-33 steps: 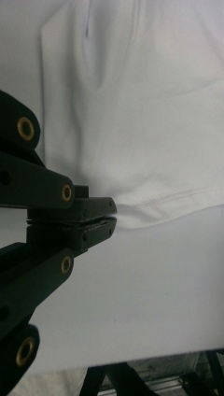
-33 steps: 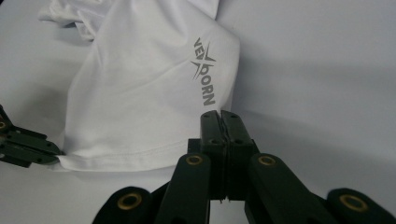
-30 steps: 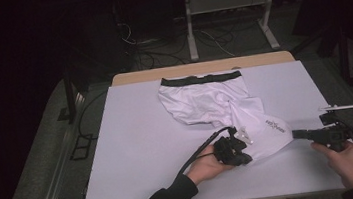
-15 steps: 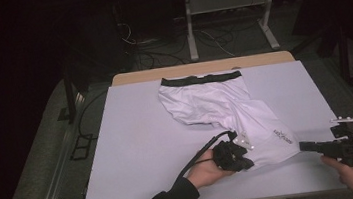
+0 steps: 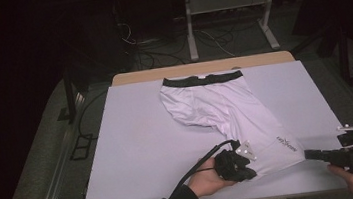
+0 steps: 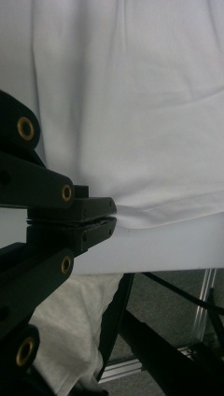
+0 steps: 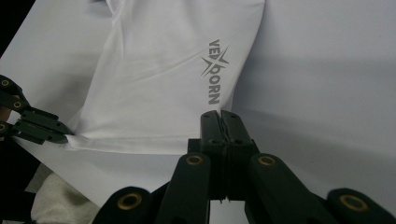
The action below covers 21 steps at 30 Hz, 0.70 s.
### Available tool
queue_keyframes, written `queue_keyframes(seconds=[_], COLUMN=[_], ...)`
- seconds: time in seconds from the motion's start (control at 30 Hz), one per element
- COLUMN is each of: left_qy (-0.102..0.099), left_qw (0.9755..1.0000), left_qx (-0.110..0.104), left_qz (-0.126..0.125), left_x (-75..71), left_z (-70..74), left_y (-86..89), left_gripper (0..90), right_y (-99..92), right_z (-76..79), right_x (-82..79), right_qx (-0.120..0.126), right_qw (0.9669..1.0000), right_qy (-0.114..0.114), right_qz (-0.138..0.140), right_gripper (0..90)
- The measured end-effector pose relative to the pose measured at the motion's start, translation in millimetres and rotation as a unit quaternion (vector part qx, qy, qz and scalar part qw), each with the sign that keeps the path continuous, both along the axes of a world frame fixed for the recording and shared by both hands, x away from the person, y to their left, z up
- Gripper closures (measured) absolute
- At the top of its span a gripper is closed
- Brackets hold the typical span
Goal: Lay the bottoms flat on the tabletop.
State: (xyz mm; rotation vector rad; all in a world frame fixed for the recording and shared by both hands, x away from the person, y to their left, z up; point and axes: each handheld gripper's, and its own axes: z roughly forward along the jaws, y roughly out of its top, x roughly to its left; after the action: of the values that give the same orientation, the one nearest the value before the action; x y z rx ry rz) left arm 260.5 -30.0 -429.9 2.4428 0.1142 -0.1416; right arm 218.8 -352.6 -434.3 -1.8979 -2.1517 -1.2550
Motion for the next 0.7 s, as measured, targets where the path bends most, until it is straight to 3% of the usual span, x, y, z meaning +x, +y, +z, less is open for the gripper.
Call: queue_keyframes(seconds=[0.3, 0.7], left_qy=[0.001, 0.004], left_qw=[0.9999, 0.9999], left_qx=[0.009, 0.011], left_qz=[-0.007, -0.008], left_x=[-9.3, -8.6], left_z=[-5.3, -5.2], left_y=[-1.7, -1.2], left_gripper=[88.7, 88.4], right_y=[0.0, 1.2], right_z=[-1.4, -4.0], right_x=[-3.4, -3.6], right_qx=[0.000, -0.001], right_qw=[0.9999, 0.9997], right_qy=[0.009, 0.023], right_qz=[0.005, 0.010], right_gripper=[88.1, 87.7])
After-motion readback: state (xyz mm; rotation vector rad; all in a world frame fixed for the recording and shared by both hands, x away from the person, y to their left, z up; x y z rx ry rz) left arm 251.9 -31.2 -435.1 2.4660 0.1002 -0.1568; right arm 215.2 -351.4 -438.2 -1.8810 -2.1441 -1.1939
